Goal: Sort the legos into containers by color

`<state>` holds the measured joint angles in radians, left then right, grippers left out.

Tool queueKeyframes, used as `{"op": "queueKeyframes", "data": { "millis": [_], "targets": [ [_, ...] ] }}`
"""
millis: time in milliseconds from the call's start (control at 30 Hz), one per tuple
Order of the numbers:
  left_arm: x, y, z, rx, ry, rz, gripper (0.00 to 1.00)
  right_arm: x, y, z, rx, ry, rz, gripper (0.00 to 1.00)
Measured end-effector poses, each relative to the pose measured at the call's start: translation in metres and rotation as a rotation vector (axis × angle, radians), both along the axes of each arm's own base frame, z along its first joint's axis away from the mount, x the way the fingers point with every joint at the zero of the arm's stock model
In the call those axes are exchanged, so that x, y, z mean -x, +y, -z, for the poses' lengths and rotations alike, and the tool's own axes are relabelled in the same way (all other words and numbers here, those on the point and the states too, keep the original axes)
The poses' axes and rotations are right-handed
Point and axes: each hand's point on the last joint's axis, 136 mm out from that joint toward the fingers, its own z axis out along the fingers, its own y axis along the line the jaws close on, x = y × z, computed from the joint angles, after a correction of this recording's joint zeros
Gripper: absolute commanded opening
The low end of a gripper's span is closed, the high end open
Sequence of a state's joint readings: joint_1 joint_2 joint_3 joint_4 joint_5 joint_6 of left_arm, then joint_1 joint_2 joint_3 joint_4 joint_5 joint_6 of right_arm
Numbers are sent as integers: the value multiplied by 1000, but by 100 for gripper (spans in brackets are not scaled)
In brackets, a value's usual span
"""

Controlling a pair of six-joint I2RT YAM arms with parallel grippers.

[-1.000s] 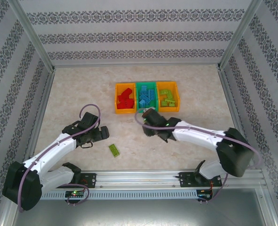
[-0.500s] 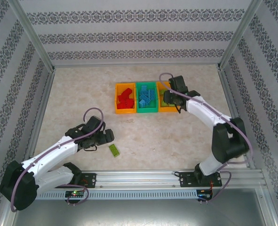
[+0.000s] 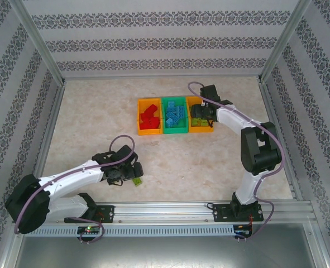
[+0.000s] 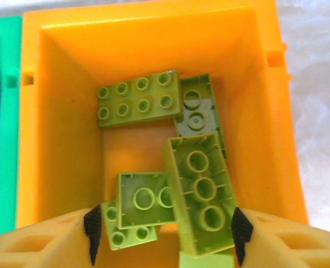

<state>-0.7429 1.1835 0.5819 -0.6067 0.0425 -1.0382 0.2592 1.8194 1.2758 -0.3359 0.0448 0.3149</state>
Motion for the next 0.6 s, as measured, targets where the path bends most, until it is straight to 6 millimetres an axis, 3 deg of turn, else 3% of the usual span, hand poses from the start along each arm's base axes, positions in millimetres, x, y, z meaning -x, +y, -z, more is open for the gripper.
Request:
{"op": "queueKeyframes", "data": {
  "millis": [167, 300, 467, 600],
  "targets": [
    [3, -13, 7, -14, 43, 8, 100, 11, -2, -12, -15, -26, -3, 81],
    [-2, -25, 10, -6, 54, 10, 97, 18, -3, -34, -34, -84, -2, 85],
    [-2, -23, 13, -29, 70, -9, 92, 28, -7, -55, -45, -151, 0, 91],
    [-2, -23, 14, -43, 79, -11, 91, 34, -11, -56, -33, -162, 5, 93]
  ]
}}
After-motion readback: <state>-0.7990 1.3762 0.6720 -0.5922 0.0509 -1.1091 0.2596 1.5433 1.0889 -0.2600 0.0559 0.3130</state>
